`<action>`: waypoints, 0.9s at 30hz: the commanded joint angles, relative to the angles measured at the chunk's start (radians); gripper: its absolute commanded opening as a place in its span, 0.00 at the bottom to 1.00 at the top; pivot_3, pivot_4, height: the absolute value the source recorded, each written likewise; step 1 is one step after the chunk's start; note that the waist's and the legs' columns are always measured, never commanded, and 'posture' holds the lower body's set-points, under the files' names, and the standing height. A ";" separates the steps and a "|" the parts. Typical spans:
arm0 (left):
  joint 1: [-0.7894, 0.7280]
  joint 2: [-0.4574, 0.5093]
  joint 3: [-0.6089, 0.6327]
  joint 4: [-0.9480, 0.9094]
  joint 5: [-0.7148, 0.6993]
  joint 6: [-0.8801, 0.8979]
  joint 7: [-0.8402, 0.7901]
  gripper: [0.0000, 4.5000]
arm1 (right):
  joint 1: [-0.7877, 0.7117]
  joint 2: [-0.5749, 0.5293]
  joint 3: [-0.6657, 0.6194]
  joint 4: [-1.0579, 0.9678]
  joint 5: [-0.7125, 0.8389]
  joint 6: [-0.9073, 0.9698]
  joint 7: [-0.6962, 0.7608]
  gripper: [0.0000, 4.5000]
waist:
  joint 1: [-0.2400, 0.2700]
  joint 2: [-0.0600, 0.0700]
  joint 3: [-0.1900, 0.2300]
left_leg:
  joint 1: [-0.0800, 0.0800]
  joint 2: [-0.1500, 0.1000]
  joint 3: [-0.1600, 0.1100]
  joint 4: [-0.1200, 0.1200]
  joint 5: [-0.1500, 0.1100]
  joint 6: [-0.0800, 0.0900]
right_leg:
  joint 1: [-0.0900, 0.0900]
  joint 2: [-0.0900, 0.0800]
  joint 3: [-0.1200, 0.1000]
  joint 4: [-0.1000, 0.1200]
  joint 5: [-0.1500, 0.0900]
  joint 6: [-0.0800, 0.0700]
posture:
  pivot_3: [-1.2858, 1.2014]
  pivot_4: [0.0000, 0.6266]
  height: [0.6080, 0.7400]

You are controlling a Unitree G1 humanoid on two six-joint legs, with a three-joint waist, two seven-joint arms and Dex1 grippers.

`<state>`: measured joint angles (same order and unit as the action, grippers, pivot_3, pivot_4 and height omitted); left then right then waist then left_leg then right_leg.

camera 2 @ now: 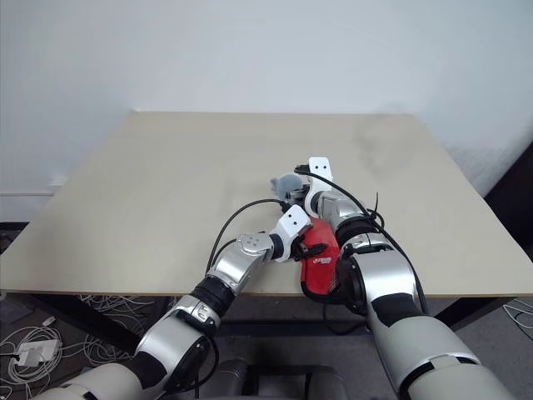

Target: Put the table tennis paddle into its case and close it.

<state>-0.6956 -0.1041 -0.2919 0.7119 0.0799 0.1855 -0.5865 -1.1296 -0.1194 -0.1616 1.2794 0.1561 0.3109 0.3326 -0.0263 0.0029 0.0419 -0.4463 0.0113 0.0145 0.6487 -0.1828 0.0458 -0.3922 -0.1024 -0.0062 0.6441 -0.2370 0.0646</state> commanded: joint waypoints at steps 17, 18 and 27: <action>0.043 0.032 0.026 -0.075 -0.027 0.175 0.046 0.75 | 0.024 -0.032 -0.202 -0.006 0.086 -0.222 -0.288 0.00 | 0.000 0.000 0.000 | 0.000 0.000 0.000 0.000 0.000 0.000 | 0.001 0.000 0.000 0.000 0.000 0.000 | 0.52 0.00 0.82; 0.050 0.039 0.029 -0.093 -0.030 0.185 0.046 0.75 | 0.026 -0.035 -0.217 0.000 0.100 -0.220 -0.297 0.00 | 0.000 0.000 0.000 | 0.000 0.000 0.000 0.000 0.000 0.000 | 0.001 0.000 0.000 0.000 0.000 0.000 | 0.52 0.00 0.82; 0.095 0.076 0.040 -0.195 -0.063 0.254 0.067 0.75 | -0.012 -0.035 -0.322 0.020 0.173 -0.263 -0.385 0.00 | 0.006 0.001 0.000 | 0.001 -0.001 -0.001 0.001 0.000 0.001 | 0.002 -0.001 0.000 -0.001 0.000 0.000 | 0.52 0.00 0.82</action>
<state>-0.6136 -0.0458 -0.2692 0.5154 0.0165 0.4083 -0.5428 -1.0935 -0.1041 -0.4563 1.3378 0.3138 0.1092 -0.0181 -0.0205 0.0035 0.0415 -0.4456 0.0103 0.0138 0.6501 -0.1823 0.0463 -0.3904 -0.1033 -0.0063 0.6435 -0.2370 0.0642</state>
